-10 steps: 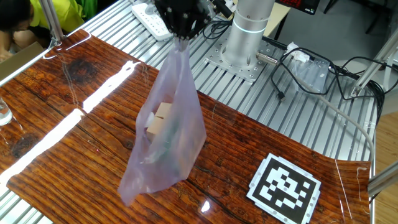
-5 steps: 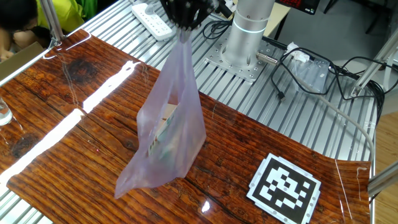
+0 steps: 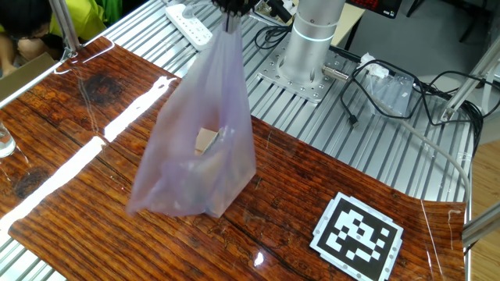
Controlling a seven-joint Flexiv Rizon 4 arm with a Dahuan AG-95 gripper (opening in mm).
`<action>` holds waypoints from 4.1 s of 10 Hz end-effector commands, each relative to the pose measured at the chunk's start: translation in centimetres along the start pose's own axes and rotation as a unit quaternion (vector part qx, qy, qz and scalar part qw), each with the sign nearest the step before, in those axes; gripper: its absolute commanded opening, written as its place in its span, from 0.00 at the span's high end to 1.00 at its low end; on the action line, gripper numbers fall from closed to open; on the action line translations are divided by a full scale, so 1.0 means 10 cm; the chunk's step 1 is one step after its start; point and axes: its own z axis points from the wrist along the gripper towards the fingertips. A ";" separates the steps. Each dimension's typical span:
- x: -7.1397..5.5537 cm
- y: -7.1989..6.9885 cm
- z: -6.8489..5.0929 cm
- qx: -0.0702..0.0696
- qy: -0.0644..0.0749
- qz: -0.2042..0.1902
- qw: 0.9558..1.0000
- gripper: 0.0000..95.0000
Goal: Pick up a bag of things
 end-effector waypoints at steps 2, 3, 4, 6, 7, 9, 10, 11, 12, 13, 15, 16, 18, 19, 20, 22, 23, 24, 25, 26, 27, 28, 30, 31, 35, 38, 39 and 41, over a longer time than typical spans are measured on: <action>0.03 -0.02 -0.09 0.004 0.003 -0.002 1.000 1.00; 0.04 -0.02 -0.13 0.004 0.004 -0.002 1.000 1.00; 0.04 -0.03 -0.16 0.005 0.005 -0.003 1.000 1.00; 0.06 -0.05 -0.23 0.004 0.006 -0.003 1.000 1.00; 0.07 -0.05 -0.27 0.005 0.007 -0.003 1.000 1.00; 0.09 -0.05 -0.37 0.009 0.010 -0.004 1.000 1.00; 0.10 -0.06 -0.45 0.012 0.013 -0.005 1.000 1.00; 0.09 -0.07 -0.50 0.013 0.015 -0.007 1.000 1.00; 0.08 -0.08 -0.55 0.014 0.016 -0.008 1.000 1.00; 0.07 -0.09 -0.61 0.017 0.017 -0.010 1.000 1.00; 0.07 -0.13 -0.70 0.020 0.019 -0.015 1.000 1.00; 0.06 -0.14 -0.71 0.021 0.019 -0.015 0.999 1.00; 0.05 -0.16 -0.76 0.024 0.020 -0.020 0.999 1.00; 0.04 -0.18 -0.80 0.026 0.022 -0.024 0.999 1.00; 0.01 -0.20 -0.85 0.026 0.027 -0.025 0.999 1.00; -0.03 -0.20 -0.88 0.027 0.029 -0.027 0.999 1.00; -0.03 -0.20 -0.88 0.028 0.029 -0.027 0.999 1.00; -0.03 -0.20 -0.88 0.027 0.029 -0.027 0.999 1.00; -0.03 -0.20 -0.88 0.027 0.029 -0.027 0.999 1.00; -0.03 -0.20 -0.88 0.027 0.029 -0.027 0.999 1.00; -0.03 -0.20 -0.88 0.027 0.028 -0.029 0.999 1.00; -0.03 -0.20 -0.88 0.030 0.026 -0.030 0.999 1.00; -0.03 -0.20 -0.88 0.031 0.026 -0.034 0.999 1.00; -0.03 -0.20 -0.88 0.031 0.026 -0.035 0.999 1.00; -0.04 -0.20 -0.87 0.033 0.027 -0.024 0.999 1.00; -0.04 -0.20 -0.87 0.030 0.028 -0.024 0.999 1.00; -0.04 -0.20 -0.87 0.030 0.028 -0.026 0.999 1.00; -0.03 -0.20 -0.85 0.028 0.028 -0.026 0.999 1.00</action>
